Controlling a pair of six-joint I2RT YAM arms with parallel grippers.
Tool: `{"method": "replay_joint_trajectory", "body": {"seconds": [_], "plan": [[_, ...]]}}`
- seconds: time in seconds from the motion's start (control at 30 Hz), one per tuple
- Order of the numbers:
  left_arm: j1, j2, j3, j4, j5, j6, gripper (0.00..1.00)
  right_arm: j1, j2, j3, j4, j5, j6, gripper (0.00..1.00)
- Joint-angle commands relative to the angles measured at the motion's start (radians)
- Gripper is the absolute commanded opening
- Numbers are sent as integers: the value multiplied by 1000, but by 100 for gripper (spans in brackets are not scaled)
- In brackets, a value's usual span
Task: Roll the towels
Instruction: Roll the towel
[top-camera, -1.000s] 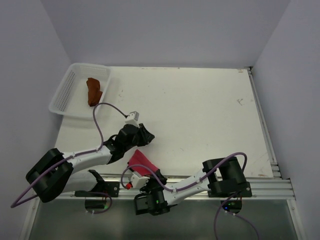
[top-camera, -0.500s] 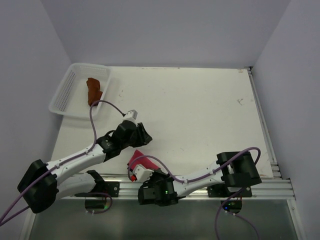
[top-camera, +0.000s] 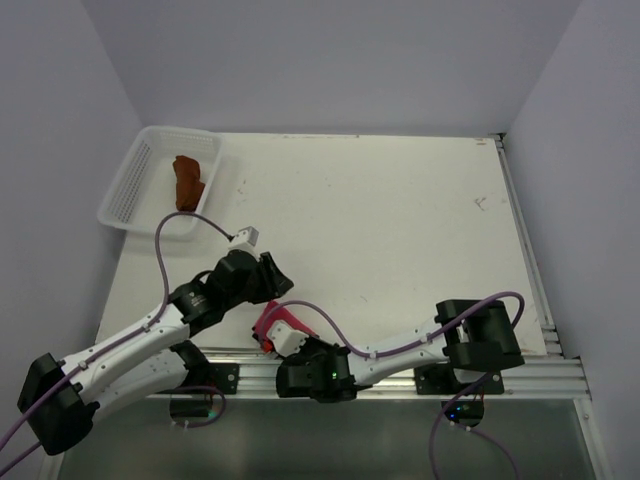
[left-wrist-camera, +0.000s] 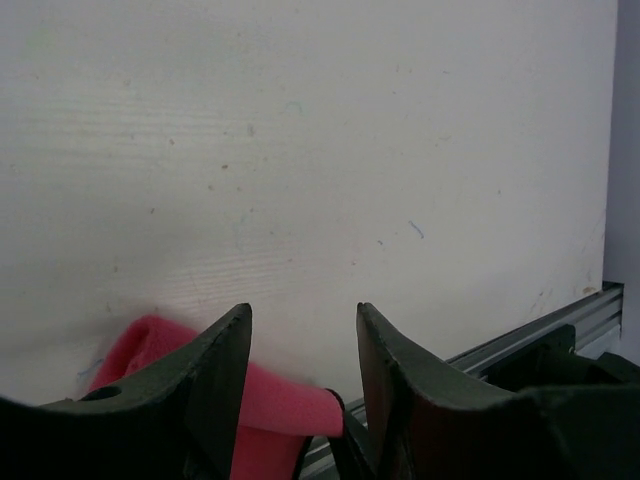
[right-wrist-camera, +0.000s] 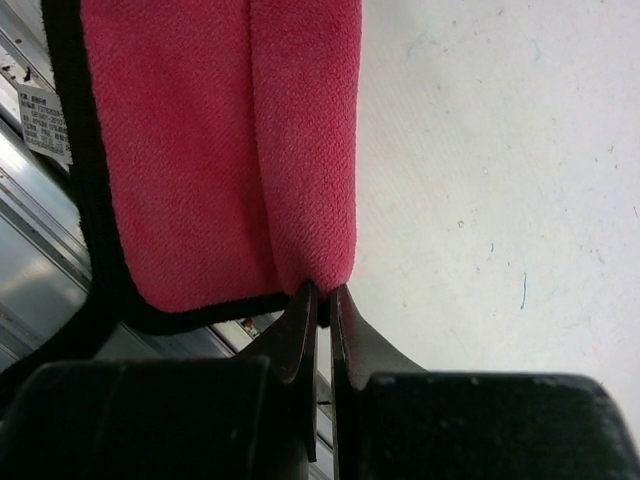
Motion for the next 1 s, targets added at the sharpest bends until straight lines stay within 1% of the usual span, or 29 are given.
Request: {"method": "replay_joint_trajectory", "body": {"seconds": [0.0,0.23,0.43,0.57,0.73,0.97], "plan": [[-13,-1,-59,-26,32,-44,50,-14,-43,-5,40,1,39,0],[-32,13,-95,-21,41,-57,51,-38,-71,-34,40,4,79,0],[-38,79,-107,9,49,-45,51,-43,-63,-33,45,4,83,0],[-50,120,-84,-14,29,-28,51,-45,-63,-36,48,1,85,0],[-62,134,-70,-38,2,-22,51,-49,-68,-42,50,1,89,0],[-88,229,-70,-54,-49,-19,51,-52,-65,-39,53,12,88,0]]}}
